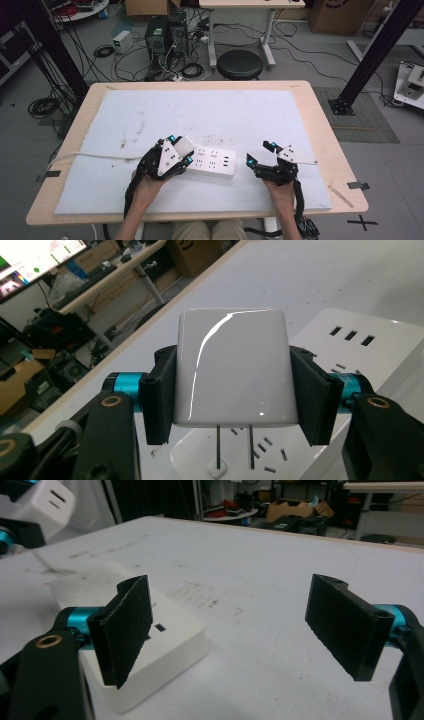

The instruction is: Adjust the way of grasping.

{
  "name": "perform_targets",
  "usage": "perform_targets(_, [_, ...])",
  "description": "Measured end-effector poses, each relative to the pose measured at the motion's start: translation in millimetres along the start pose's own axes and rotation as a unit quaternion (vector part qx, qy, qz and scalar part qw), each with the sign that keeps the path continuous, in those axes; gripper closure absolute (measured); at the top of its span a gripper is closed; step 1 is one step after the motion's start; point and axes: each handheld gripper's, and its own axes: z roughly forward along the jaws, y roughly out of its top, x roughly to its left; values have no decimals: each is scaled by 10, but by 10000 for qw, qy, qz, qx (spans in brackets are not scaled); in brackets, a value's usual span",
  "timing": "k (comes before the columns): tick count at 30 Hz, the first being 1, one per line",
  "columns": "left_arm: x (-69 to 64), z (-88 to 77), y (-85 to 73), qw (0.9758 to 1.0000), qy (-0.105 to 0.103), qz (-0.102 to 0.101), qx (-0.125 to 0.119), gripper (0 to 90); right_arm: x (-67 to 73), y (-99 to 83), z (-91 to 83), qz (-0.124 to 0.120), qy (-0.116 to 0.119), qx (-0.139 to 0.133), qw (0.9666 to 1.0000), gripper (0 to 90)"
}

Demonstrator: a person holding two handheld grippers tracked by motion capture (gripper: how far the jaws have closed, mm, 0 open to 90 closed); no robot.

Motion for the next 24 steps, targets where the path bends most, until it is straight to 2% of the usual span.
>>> perform_targets(2, [-58,4,7,9998,118,175,14,424,22,12,-6,126,176,-33,9998,194])
perform_targets(6, [-92,3,8,9995,169,269,-22,424,44,33,-9,176,296,-55,9994,194])
perform_targets(7, [-148,-9,8,9987,245,447,-99,425,91,78,-15,222,476,-111,9986,194])
perform_targets(9, [-198,-20,12,9977,282,603,-146,425,118,112,-19,255,626,-163,9976,194])
perform_targets(10, [-198,-20,12,9977,282,603,-146,424,118,112,-19,255,626,-163,9976,194])
perform_targets(14, [-318,-24,33,9941,433,966,-244,424,165,186,-17,358,937,-216,9947,194])
perform_targets(15, [-354,-23,38,9928,482,1049,-311,424,171,200,-13,354,1011,-242,9940,194])
perform_targets(17, [-429,-37,46,9887,641,1280,-442,424,184,222,-18,397,1114,-273,9926,194])
perform_targets(18, [-429,-37,46,9887,641,1280,-442,424,184,222,-18,397,1114,-273,9926,194])
perform_targets(19, [-502,-45,57,9844,778,1493,-514,424,190,233,-18,435,1208,-305,9912,194])
perform_targets(20, [-579,-44,62,9788,945,1734,-547,424,218,266,-23,419,1512,-338,9870,194])
perform_targets(21, [-579,-44,62,9788,945,1734,-547,424,218,266,-23,419,1512,-338,9870,194])
perform_targets(24, [-679,-37,61,9723,1056,2010,-554,424,268,307,-30,317,1734,-343,9837,194])
